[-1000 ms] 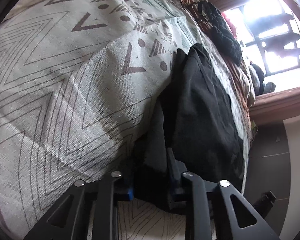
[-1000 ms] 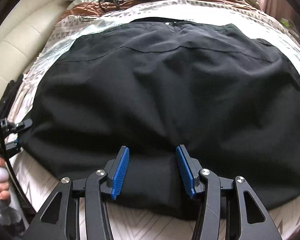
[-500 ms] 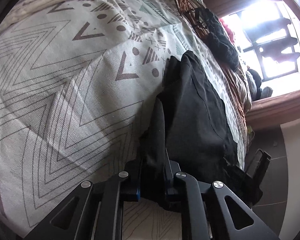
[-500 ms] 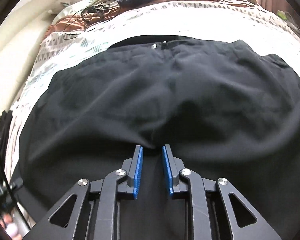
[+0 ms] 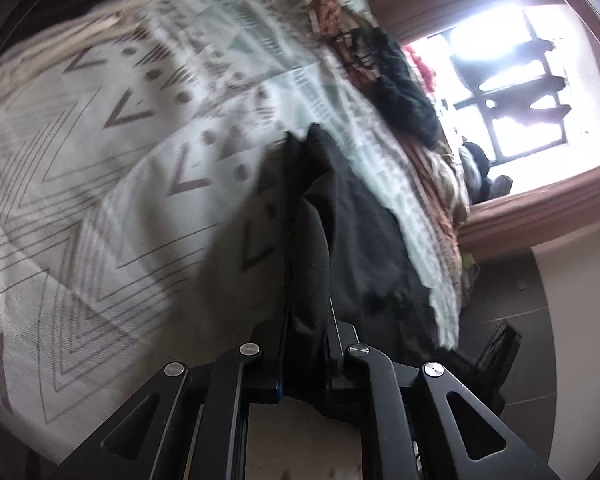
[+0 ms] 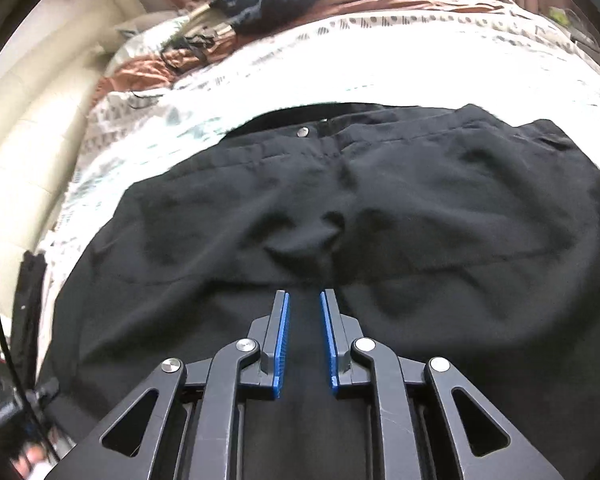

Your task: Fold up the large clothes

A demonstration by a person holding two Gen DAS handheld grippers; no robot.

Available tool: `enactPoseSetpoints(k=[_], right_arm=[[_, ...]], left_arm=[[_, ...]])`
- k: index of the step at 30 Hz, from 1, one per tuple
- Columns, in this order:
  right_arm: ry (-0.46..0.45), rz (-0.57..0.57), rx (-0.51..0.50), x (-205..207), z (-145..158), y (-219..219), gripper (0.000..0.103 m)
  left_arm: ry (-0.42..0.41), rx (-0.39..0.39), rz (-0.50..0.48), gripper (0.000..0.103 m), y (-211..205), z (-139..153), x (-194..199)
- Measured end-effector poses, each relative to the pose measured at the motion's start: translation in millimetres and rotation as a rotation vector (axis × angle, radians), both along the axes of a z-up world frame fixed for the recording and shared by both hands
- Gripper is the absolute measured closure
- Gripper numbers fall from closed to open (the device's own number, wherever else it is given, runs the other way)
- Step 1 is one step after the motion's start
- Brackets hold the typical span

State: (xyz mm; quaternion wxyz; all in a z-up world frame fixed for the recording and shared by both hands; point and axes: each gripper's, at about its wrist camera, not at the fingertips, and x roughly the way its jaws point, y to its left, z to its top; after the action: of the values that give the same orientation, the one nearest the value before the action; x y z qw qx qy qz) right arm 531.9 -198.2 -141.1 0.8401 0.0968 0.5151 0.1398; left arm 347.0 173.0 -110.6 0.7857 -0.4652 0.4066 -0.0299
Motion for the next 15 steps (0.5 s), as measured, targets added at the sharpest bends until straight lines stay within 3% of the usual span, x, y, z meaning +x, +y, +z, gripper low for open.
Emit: enactPoseSetpoints(k=[4,6,15], right_arm=[[-0.026,0.002,0.053,-35.6,19.5,-18.5,0.082],[-0.041,0.001,0.074,-54.4,26.4,-27.2,0.073],[-0.03,0.016,0.163,-107.8,20.4,-45.0,0.073]], left_arm=[[-0.05,-0.001,-0.024,0.091,-9.4,25.2,6.9],[-0.067,0.003,-0.033,0.091,-14.4,36.8,10.9],[-0.135,0.045,-0.092,0.092,-41.5,78.8,26.1]])
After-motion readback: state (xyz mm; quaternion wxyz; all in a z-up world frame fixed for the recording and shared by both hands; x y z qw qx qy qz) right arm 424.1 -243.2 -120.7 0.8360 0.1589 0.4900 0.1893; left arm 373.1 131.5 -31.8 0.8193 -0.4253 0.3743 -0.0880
